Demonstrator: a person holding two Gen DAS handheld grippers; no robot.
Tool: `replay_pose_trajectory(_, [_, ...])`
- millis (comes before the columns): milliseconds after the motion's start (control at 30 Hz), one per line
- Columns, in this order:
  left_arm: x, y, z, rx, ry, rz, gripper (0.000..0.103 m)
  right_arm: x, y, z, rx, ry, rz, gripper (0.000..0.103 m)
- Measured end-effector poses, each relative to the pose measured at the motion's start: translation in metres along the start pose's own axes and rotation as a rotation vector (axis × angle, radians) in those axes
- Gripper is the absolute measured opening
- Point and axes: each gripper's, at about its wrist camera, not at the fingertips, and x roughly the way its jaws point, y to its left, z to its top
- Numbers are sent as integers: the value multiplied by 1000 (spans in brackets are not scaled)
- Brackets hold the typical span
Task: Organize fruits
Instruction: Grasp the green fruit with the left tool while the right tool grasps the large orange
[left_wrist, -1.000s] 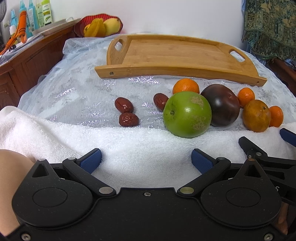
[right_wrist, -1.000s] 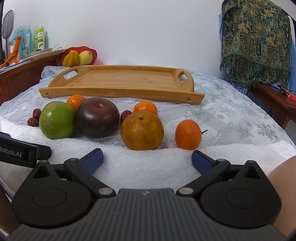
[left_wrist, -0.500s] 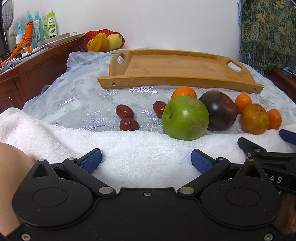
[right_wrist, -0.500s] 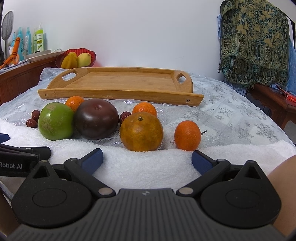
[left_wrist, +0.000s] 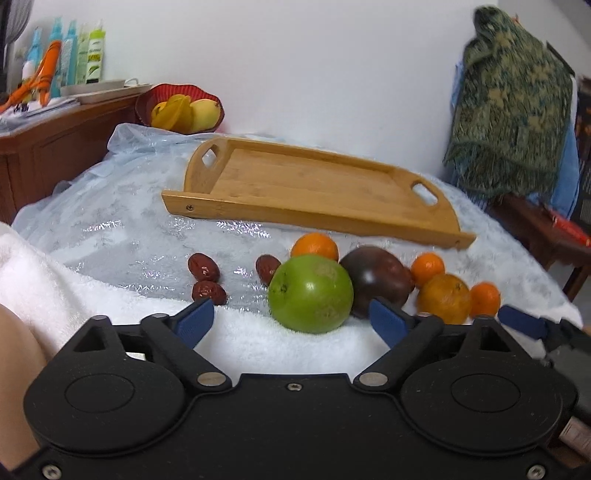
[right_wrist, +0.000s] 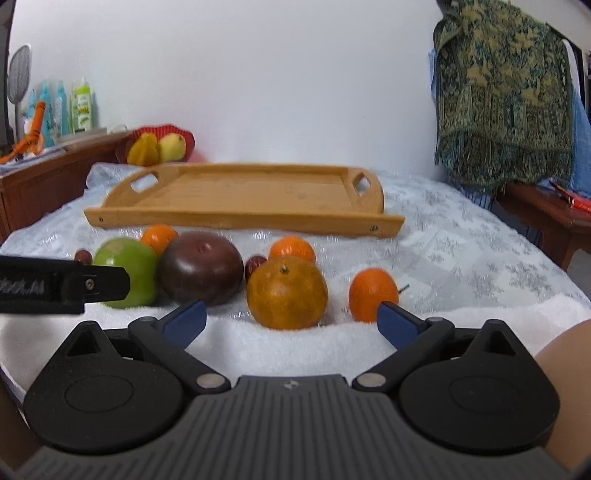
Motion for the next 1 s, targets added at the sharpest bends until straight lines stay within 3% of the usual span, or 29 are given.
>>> replay_pose_trajectory(133, [-2,2,5,8,-30,-11,66,1,2,1,5,-11,25,100])
replay_pose_trajectory(267, [0,-2,5,39,-31,-30,56,-1,3,2,6,-45,32,91])
replay_pose_trajectory(567, [11,-3,1,32,-22,-49,54,6,2,2,28,-23,41,69])
replay_pose_trajectory(1000, [28,-9,-3,46,-12,-42,56,17,-1,2,56,19,28,67])
